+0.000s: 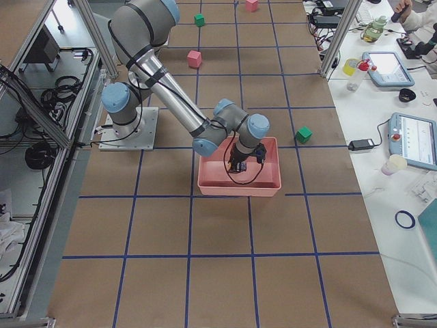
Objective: Align button upright
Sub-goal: 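Close the right gripper on the black button switch inside the bin, then lift the button out of the bin with the right gripper, then carry the button to the table center and set it down lying sideways, then open the right gripper and withdraw it while the left arm reaches toward the button, then close the left gripper around the button's body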
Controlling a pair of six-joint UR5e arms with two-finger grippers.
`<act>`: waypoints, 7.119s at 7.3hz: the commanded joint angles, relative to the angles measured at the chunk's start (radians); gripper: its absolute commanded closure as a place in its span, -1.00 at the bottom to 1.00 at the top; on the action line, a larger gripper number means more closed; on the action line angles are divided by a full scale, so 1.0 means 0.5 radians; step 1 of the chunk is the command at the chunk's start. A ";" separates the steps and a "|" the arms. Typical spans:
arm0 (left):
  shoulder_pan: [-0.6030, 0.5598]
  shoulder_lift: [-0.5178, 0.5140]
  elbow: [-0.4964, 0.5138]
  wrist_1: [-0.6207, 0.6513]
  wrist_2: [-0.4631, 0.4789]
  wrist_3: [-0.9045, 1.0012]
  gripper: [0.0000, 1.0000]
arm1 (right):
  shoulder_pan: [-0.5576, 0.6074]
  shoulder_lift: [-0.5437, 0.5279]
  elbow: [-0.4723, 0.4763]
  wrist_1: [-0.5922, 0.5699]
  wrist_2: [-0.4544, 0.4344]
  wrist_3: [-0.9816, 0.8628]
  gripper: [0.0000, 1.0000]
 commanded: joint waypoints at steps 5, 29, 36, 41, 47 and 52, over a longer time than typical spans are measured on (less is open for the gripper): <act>0.003 0.000 0.003 0.000 -0.002 0.000 -1.00 | 0.007 -0.173 -0.048 0.020 0.003 -0.002 1.00; 0.012 0.000 -0.013 0.086 -0.002 -0.006 -1.00 | 1.864 0.467 -0.797 -0.182 0.571 1.585 -1.00; -0.009 -0.015 -0.331 0.551 -0.030 -0.117 -1.00 | 1.428 -0.511 -0.668 0.924 0.263 0.916 -1.00; -0.190 -0.392 -0.844 1.961 -0.094 -0.162 -1.00 | 1.413 -0.619 -0.714 1.014 0.226 0.931 -1.00; -0.540 -1.005 -0.832 2.864 0.203 -0.481 -0.95 | 1.306 -0.720 -0.684 1.091 0.396 0.940 -1.00; -0.751 -1.288 -0.581 2.905 0.457 -0.893 -0.90 | 1.256 -0.766 -0.675 1.094 0.362 0.943 -1.00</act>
